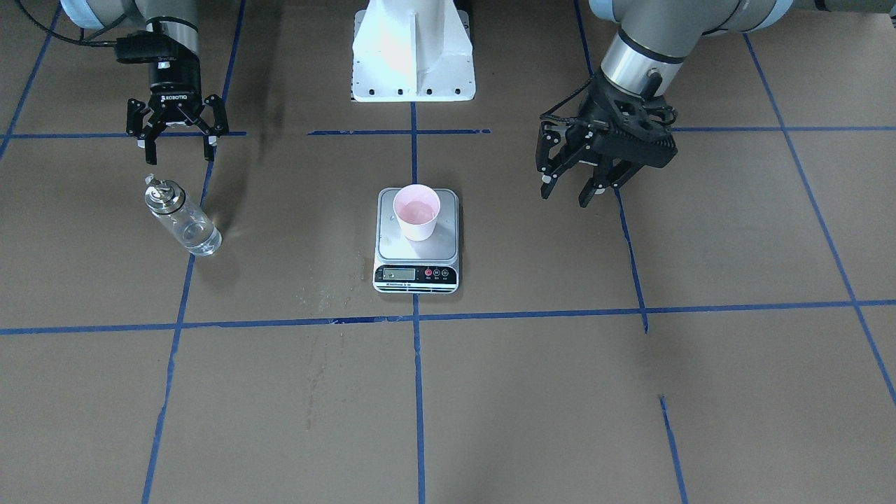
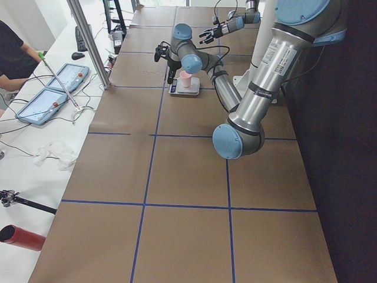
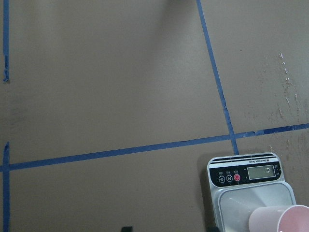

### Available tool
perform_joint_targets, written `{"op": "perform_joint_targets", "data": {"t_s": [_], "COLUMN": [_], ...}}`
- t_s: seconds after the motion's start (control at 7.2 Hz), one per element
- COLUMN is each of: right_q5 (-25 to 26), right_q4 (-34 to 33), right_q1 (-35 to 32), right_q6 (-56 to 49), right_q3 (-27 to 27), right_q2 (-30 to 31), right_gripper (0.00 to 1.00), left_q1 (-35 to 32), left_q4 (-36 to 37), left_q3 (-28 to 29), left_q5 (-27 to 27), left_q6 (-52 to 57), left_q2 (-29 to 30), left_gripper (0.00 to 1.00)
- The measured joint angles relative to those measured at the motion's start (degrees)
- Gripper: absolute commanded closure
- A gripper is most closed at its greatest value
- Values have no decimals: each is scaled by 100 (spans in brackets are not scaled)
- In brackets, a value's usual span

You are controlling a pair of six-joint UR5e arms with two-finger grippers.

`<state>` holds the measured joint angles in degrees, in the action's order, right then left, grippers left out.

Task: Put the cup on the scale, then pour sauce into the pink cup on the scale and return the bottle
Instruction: 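Lower the right gripper beside the glass sauce bottle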

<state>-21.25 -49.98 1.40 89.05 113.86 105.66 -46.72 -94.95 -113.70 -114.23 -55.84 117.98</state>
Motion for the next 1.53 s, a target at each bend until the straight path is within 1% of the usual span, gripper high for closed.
{"op": "perform_joint_targets", "data": {"t_s": [0.14,0.28,0.42,0.83,1.25,1.53], "right_q5": [90,236,323,373,281,95], "right_q4": [419,696,797,835,844,843], "right_q1": [8,17,22,38,18,-164], "right_q6": [-7,-43,-96,-447,-740,-777], "right_q3": [-219,-418,-514,-596,-716,-720], "right_q2": [-29,-45,-50,-186,-427,-458], "right_gripper": [3,6,5,6,8,8], "left_q1": [-8,-10,-12,-13,-12,-13], "left_q4": [2,2,3,5,11,12], "left_q3": [-3,-3,-3,-3,-12,-34], "left_q5": [1,-1,-2,-3,-3,-3], "left_q6": [2,3,1,-22,-42,-65], "left_q2": [-5,-8,-10,-11,-39,-45], "left_gripper": [39,39,39,39,39,39]}}
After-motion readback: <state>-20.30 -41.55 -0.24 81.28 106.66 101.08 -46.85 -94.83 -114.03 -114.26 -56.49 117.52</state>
